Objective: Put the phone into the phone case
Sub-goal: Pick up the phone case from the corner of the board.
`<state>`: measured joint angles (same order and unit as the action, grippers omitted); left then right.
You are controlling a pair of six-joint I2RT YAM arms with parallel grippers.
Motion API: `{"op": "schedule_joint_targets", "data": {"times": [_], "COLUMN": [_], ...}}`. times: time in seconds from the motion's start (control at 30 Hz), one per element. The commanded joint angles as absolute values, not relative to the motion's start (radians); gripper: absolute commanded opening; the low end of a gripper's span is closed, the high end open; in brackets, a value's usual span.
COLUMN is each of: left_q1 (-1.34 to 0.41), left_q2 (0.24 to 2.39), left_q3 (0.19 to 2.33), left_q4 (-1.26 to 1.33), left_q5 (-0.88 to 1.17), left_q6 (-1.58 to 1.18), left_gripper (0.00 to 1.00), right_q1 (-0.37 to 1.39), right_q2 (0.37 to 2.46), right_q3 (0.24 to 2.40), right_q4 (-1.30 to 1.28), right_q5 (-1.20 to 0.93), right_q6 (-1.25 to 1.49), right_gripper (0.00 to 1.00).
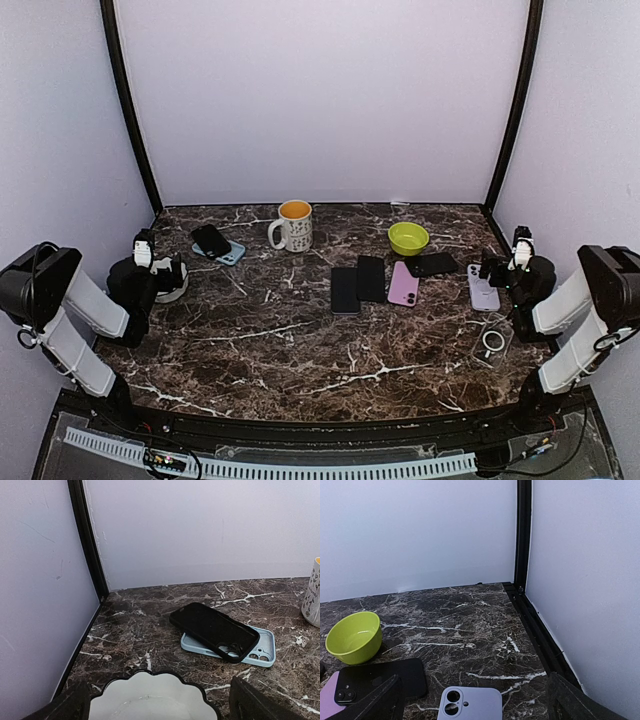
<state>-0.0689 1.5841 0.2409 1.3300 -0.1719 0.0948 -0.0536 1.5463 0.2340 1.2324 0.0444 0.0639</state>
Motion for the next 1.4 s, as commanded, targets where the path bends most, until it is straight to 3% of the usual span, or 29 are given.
{"op": "schedule_joint_targets", "data": {"times": [0.0, 0.57, 0.67, 0.83, 1.03, 1.13, 1.23, 1.37], "left_q1": [-0.062, -0.053, -0.053, -0.091, -0.213, -0.220, -0.233, -0.328], "left_q2": [1.585, 1.581, 1.547, 1.423, 1.329, 1.239, 1.195, 1.189], "left_q3": [0.239, 0.251, 0.248, 0.335, 0.379, 0.455, 0.562, 0.708], "left_q4": [1.355, 1.327, 1.326, 1.036, 0.984, 0.804, 0.577, 0.344], "left_q5": [-0.167, -0.141, -0.116, -0.128, -0.136, -0.014, 0.269, 0.284], "left_q6": [0.100, 0.093, 0.109, 0.153, 0.262, 0.243, 0.268, 0.317], "left_gripper": [0.99, 0.99, 0.99, 0.99, 0.99, 0.99, 0.99, 0.99], "right_q1": [-0.059, -0.058, -0.059, -0.061, -0.060, -0.060, -0.058, -0.013], "right_q2": [1.543, 1.541, 1.468, 1.311, 1.154, 1.129, 1.157, 1.262], "right_q3": [0.248, 0.247, 0.301, 0.356, 0.408, 0.531, 0.682, 0.909], "right_q4": [1.264, 1.261, 1.091, 0.898, 0.793, 0.573, 0.339, -0.042], "right_q5": [0.040, 0.043, 0.191, 0.386, 0.382, 0.339, 0.219, 0.261], "right_q6": [0.062, 0.068, 0.118, 0.201, 0.235, 0.278, 0.260, 0.235], "right_gripper": [0.99, 0.98, 0.99, 0.98, 0.98, 0.92, 0.85, 0.82]}}
